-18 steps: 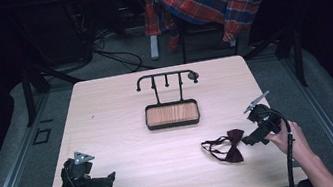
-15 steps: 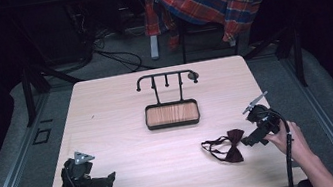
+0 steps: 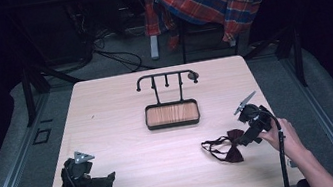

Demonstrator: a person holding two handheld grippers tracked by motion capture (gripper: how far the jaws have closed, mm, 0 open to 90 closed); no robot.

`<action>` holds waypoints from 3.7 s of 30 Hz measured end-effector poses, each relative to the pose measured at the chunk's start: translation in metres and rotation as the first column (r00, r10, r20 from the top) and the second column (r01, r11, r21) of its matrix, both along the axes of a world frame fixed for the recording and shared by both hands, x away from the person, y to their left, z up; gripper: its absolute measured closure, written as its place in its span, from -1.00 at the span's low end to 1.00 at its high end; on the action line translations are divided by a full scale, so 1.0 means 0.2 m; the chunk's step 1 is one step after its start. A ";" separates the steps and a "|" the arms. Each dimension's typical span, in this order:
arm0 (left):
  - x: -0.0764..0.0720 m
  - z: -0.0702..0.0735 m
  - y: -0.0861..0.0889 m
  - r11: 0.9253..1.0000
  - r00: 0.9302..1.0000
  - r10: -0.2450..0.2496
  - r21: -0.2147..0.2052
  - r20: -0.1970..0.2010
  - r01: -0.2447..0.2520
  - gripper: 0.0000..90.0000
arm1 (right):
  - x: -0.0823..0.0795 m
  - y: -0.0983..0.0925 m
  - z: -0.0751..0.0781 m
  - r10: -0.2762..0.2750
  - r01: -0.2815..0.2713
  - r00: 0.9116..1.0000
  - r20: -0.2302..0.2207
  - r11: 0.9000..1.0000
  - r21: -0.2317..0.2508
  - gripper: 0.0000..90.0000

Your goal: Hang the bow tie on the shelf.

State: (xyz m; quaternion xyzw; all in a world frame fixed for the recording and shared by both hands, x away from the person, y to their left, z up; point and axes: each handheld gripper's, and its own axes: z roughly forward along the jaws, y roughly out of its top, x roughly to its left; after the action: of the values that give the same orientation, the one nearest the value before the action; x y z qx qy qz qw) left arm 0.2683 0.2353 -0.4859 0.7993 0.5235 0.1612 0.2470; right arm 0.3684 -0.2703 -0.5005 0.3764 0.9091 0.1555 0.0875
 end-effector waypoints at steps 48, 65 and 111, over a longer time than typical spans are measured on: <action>-0.04 0.01 0.03 1.000 1.000 0.022 -0.001 0.013 -0.022 -1.00 | 0.08 0.40 -0.03 0.242 -0.243 0.970 -0.016 0.970 -0.017 -0.52; -0.03 0.00 0.03 1.000 1.000 0.014 0.007 0.007 -0.014 -1.00 | 0.06 0.45 -0.10 0.258 -0.264 0.964 -0.064 0.959 -0.100 0.18; -0.03 0.00 0.02 1.000 1.000 0.014 0.015 0.009 -0.014 -1.00 | 0.05 0.38 -0.05 0.162 -0.165 0.986 -0.037 0.976 -0.143 0.98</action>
State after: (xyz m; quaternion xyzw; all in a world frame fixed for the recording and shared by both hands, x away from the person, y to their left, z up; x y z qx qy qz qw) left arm 0.2615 0.2388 -0.4855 0.7967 0.5269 0.1703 0.2422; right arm 0.3791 -0.1937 -0.5108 0.2948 0.9470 0.0904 0.0902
